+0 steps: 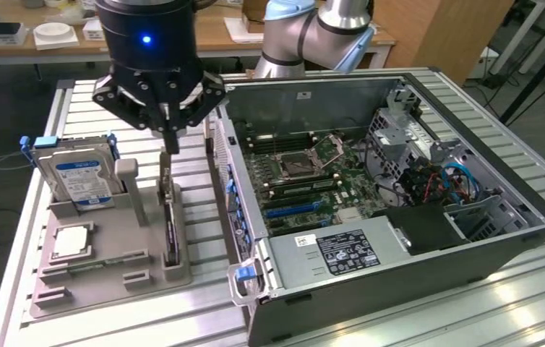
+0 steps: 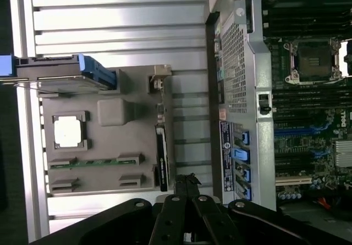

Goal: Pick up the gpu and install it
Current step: 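Reach for the gpu, then pick up the gpu and move the gpu toward the slot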

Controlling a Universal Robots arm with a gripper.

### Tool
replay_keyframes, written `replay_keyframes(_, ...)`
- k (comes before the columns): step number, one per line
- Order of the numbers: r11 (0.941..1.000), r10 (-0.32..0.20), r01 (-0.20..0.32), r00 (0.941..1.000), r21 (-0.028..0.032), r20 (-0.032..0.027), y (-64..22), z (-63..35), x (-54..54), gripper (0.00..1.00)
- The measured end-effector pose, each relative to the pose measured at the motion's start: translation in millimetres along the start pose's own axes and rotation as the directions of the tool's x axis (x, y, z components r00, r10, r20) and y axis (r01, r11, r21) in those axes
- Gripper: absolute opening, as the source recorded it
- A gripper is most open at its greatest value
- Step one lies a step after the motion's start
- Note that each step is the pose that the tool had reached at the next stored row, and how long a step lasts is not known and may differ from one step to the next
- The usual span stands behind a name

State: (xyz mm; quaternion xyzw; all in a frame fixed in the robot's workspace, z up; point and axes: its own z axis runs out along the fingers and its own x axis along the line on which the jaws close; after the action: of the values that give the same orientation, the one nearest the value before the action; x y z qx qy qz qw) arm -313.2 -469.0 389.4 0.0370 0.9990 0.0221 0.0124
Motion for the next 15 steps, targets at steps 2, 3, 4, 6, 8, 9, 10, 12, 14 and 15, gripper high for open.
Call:
replay_keyframes(2, 1.0, 0.0, 0.0, 1.0, -0.0002, 0.0003, -0.3, 0.5, 2.9, 0.11)
replay_keyframes(3, 1.0, 0.0, 0.0, 1.0, -0.0002, 0.0001, -0.3, 0.6, 3.0, 0.11)
replay_keyframes(4, 1.0, 0.0, 0.0, 1.0, 0.0, -0.0001, -0.3, 0.6, 3.0, 0.11)
replay_keyframes(6, 1.0, 0.0, 0.0, 1.0, 0.0, 0.0, -0.3, 0.9, 3.0, 0.11)
replay_keyframes(8, 1.0, 0.0, 0.0, 1.0, 0.0, -0.0001, -0.3, 0.9, 3.0, 0.11)
replay_keyframes(9, 1.0, 0.0, 0.0, 1.0, 0.0, -0.0001, -0.3, 0.9, 3.0, 0.11)
replay_keyframes(10, 1.0, 0.0, 0.0, 1.0, 0.0, 0.0, -0.3, 0.9, 3.0, 0.11)
replay_keyframes(12, 1.0, 0.0, 0.0, 1.0, -0.0001, 0.0, -0.3, 1.0, 3.0, 0.11)
replay_keyframes(14, 1.0, 0.0, 0.0, 1.0, 0.0, 0.0, -0.3, 1.0, 3.0, 0.11)
replay_keyframes(15, 1.0, 0.0, 0.0, 1.0, 0.0, 0.0, -0.3, 1.0, 3.0, 0.11)
